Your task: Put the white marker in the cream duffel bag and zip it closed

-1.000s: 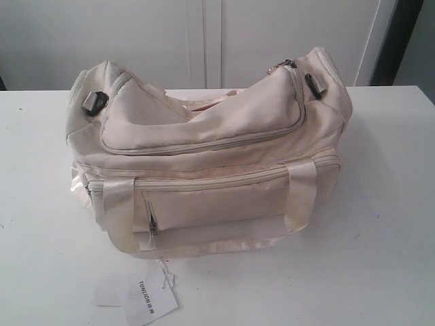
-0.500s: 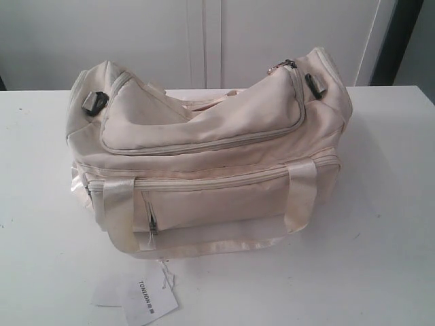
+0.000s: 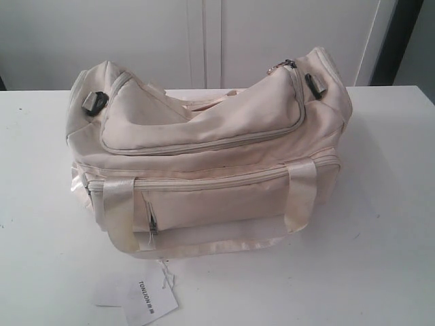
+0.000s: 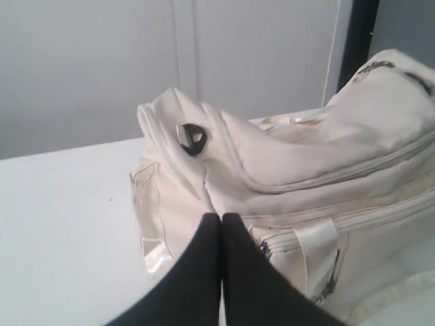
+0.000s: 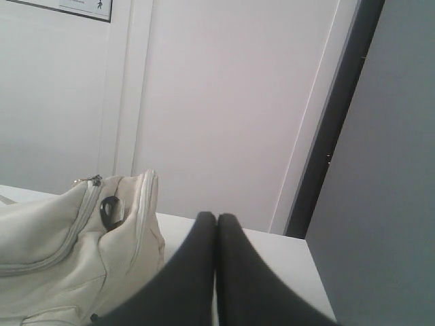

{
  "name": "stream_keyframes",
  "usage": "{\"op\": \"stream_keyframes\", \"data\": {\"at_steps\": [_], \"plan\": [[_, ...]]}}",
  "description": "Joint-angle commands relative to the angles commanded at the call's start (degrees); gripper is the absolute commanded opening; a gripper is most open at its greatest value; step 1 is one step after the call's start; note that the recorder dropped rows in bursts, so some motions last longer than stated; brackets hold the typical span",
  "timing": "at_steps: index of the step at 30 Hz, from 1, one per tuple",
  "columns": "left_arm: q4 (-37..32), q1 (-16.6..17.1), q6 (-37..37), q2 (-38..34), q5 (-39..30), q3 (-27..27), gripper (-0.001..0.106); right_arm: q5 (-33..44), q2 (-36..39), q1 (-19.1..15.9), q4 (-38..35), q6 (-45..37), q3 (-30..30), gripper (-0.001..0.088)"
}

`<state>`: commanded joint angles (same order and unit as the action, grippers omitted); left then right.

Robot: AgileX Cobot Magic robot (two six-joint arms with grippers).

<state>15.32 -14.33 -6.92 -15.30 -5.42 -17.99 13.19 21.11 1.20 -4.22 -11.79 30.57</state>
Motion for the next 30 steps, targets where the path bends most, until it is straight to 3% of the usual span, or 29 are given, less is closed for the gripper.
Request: {"op": "stream_keyframes", "data": {"at_steps": [2, 8, 13, 20, 30], "plan": [[-5.7, 0.0, 6.6, 0.0, 1.5, 2.0, 0.0, 0.0, 0.0, 0.0, 0.0, 0.0, 0.0, 0.0], [-10.7, 2.3, 12.4, 2.2, 3.0, 5.1, 0.0, 0.0, 0.0, 0.0, 0.0, 0.0, 0.0, 0.0], [-10.1, 5.1, 12.5, 6.5, 4.0, 9.8, 0.0, 0.0, 0.0, 0.0, 0.0, 0.0, 0.0, 0.0], [-10.1, 5.2, 9.1, 11.1, 3.6, 14.6, 0.0, 0.0, 0.0, 0.0, 0.0, 0.0, 0.0, 0.0], [-10.3, 5.2, 5.1, 14.7, -1.3, 15.6, 0.0, 0.0, 0.0, 0.0, 0.0, 0.0, 0.0, 0.0]]}}
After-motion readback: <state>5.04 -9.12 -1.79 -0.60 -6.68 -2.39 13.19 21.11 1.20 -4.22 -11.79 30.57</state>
